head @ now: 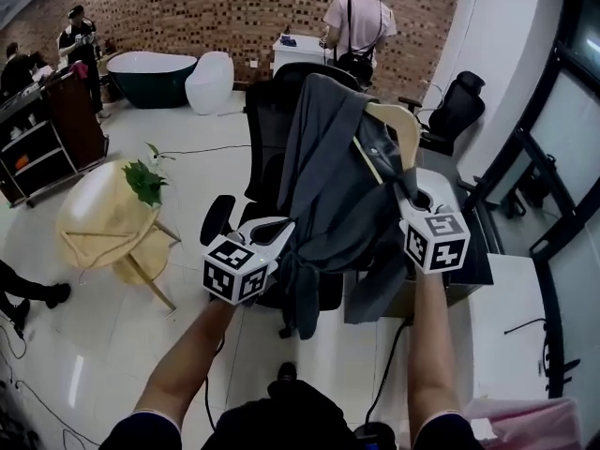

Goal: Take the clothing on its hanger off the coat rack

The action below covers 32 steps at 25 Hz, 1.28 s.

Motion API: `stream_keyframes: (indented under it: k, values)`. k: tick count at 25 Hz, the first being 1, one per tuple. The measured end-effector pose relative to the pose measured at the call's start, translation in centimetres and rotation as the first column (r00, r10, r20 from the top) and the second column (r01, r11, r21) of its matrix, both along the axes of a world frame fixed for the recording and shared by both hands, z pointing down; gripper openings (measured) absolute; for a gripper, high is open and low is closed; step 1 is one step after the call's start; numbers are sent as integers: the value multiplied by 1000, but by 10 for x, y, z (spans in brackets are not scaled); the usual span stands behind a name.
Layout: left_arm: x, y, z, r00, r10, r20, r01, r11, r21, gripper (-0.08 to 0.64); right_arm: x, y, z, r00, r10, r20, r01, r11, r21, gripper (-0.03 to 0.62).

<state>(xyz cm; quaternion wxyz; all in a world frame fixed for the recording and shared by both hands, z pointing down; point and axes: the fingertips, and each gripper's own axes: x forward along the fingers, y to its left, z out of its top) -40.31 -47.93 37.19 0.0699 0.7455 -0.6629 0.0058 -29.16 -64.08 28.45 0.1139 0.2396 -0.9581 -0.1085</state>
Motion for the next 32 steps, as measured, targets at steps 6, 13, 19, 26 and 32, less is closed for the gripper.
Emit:
stream_keyframes:
  k: [6,13,19,26,32]
  values:
    - [-46,-30,7,997,-77,-5,76,997,-27,12,-65,-36,0,996,-90,8,90,996,-23,19]
    - [-88,-38,34,993,-109,-36,106,992,-72,12,-115,-42,43,990,-139,-34,135,987,-91,20]
    - [-105,-44,81,990,-105,-92,90,985,-149,12,-139,-34,110,985,-156,-75,141,974,-179,18]
    - [-107,-31,138,985,-102,-141,66,968,-243,12,-161,-17,192,981,-175,-83,146,950,-278,14]
    - [-120,-25,174,977,-114,-180,61,959,-277,12,-183,-6,262,974,-191,-121,134,920,-369,14]
